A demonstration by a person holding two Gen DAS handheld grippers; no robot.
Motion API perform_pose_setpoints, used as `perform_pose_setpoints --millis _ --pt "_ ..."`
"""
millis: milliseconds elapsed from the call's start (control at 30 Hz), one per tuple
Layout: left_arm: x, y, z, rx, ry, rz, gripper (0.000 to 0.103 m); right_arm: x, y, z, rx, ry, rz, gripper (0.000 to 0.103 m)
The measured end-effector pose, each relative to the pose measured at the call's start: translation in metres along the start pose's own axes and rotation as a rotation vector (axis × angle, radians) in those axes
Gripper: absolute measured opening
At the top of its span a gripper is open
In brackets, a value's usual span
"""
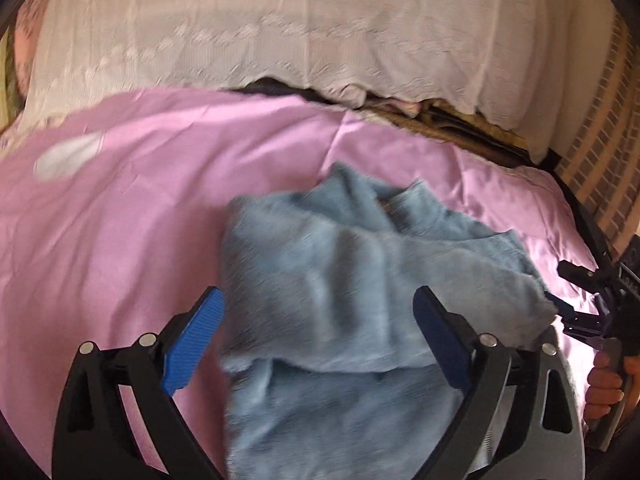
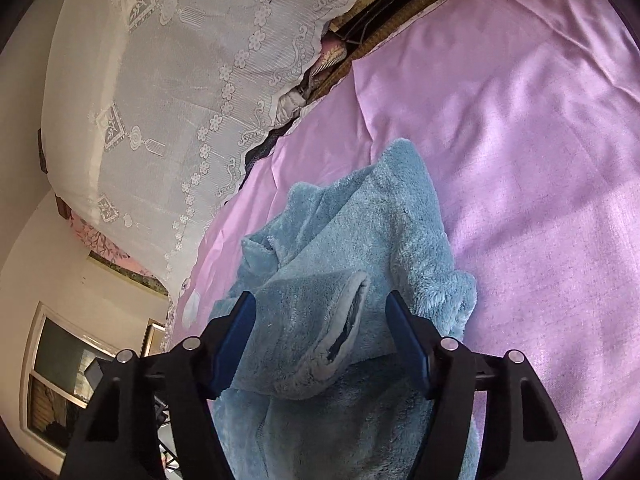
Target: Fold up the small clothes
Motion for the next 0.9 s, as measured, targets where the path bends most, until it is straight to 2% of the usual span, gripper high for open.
perform_pose_setpoints --millis 100,200,233,267,333,433,500,633,700,767,833,900 --pt "-0.018 -0.012 -0.021 -0.058 0.017 0.043 0.093 0.003 -0.002 -0.008 -0.017 -0.027 0.011 0.055" --pt "-0.041 -0.015 -0.043 -0.166 -0.081 0.164 0.093 0.004 -0.006 -0.02 -0.042 -0.06 0.043 0.043" --pt "-0.045 -0.017 -0.044 -0.168 -0.1 0.186 0.093 0.003 -0.007 -0.025 -0.052 -0.077 0.063 0.036" --pt "-0.047 -0.018 -0.043 -0.163 -0.109 0.193 0.093 0.0 -0.009 -0.03 -0.062 -0.096 0.096 0.021" --pt "-0.045 -0.02 -0.04 -0.159 -0.094 0.172 0.093 -0.01 -0.011 -0.034 -0.049 -0.119 0.173 0.009" --pt "-0.044 -0.021 -0.035 -0.144 -0.055 0.154 0.093 -0.041 -0.005 -0.02 0.037 -0.132 0.325 0.008" --pt "-0.049 -0.02 -0.034 -0.143 -0.03 0.154 0.094 -0.051 0.001 -0.015 0.059 -0.168 0.379 0.008" --pt "-0.059 -0.023 -0.034 -0.153 -0.03 0.165 0.094 -0.004 0.002 -0.045 -0.086 -0.262 0.286 0.009" --pt "-0.057 -0.022 -0.033 -0.148 -0.019 0.157 0.094 0.001 0.004 -0.044 -0.082 -0.235 0.253 0.01" --pt "-0.058 -0.019 -0.026 -0.129 -0.012 0.157 0.094 -0.009 0.007 -0.029 -0.022 -0.242 0.275 0.022" --pt "-0.06 -0.013 -0.013 -0.09 -0.018 0.164 0.093 -0.02 0.005 -0.014 0.063 -0.294 0.317 0.023" --pt "-0.06 -0.003 -0.002 -0.053 -0.026 0.161 0.093 -0.031 0.008 -0.004 0.111 -0.27 0.337 0.023"
Point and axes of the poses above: each gripper's, at about its wrist camera, not at the fingertips, and z roughly against the way its jaws point, x to its right, y to its top, the point moved 1 cm from there along -z, roughly the way its jaws point, and after that the axes turned 10 degrees about y, right-handed, at the moved point
